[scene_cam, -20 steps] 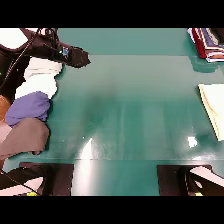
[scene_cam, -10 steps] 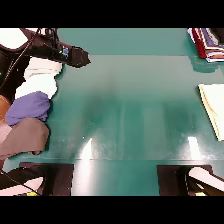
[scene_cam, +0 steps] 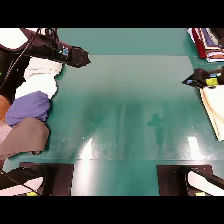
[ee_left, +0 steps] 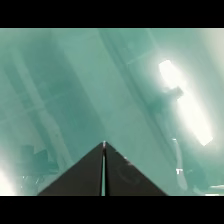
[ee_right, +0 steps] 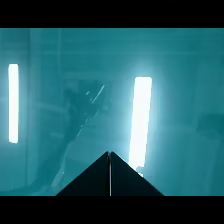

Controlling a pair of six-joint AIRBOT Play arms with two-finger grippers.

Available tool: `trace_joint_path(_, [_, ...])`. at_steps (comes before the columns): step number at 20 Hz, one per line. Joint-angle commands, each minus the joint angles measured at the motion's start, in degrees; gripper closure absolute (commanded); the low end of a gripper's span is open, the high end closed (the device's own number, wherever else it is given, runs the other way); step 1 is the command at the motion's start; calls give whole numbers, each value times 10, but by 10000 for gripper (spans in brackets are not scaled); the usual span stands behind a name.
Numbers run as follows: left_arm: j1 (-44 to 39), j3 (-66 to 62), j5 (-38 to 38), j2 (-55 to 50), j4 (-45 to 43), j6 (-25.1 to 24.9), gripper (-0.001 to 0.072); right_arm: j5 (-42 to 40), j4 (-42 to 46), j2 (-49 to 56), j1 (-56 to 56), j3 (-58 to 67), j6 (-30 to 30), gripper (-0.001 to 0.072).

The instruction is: Fold the shirts.

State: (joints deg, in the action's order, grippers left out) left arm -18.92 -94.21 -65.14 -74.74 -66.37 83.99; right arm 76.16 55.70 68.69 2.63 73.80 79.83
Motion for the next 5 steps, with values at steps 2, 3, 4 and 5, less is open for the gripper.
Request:
trace_joint_path(2, [0, 0, 2, 0, 0, 0, 681, -14, -1, 0, -64, 0, 0, 695])
trace_joint_path(3, [0, 0, 2, 0, 0, 0, 682, -13, -1, 0, -64, 0, 0, 695])
trace_joint_path(4, [0, 0, 2, 0, 0, 0, 682, -12, -2, 0, -64, 0, 0, 695])
trace_joint_path(5, [0, 0, 2, 0, 0, 0, 682, -11, -2, 0, -64, 0, 0, 695])
